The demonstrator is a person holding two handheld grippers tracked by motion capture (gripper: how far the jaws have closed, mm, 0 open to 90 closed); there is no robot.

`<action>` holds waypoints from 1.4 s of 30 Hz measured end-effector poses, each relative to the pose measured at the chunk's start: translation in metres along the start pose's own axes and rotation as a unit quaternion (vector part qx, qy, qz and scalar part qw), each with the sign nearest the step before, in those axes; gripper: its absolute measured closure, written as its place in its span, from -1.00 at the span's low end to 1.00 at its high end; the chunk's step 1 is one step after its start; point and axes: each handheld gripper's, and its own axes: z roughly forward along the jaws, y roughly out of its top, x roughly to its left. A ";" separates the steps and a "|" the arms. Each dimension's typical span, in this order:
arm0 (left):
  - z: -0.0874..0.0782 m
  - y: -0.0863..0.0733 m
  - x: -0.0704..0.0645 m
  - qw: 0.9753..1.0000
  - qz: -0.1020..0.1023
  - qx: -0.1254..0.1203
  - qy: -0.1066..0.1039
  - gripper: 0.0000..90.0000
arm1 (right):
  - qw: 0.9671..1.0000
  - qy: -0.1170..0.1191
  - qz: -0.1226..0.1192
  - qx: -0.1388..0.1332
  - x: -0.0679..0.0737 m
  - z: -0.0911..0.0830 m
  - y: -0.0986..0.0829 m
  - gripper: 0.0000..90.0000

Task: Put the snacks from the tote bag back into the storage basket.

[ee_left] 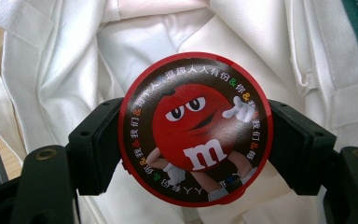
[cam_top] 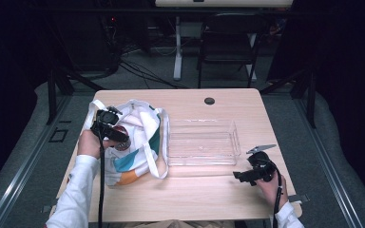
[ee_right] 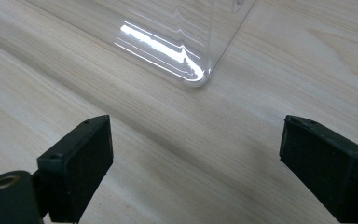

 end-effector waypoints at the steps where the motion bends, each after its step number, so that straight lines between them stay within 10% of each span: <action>1: -0.001 0.000 0.000 1.000 0.001 0.000 0.001 -0.43 | 1.000 0.000 0.000 0.000 0.000 0.000 0.000 -0.80; 42: -0.060 0.034 -0.020 0.999 0.033 -0.033 0.014 -0.43 | 1.000 0.000 0.006 -0.004 -0.001 -0.001 -0.001 -0.80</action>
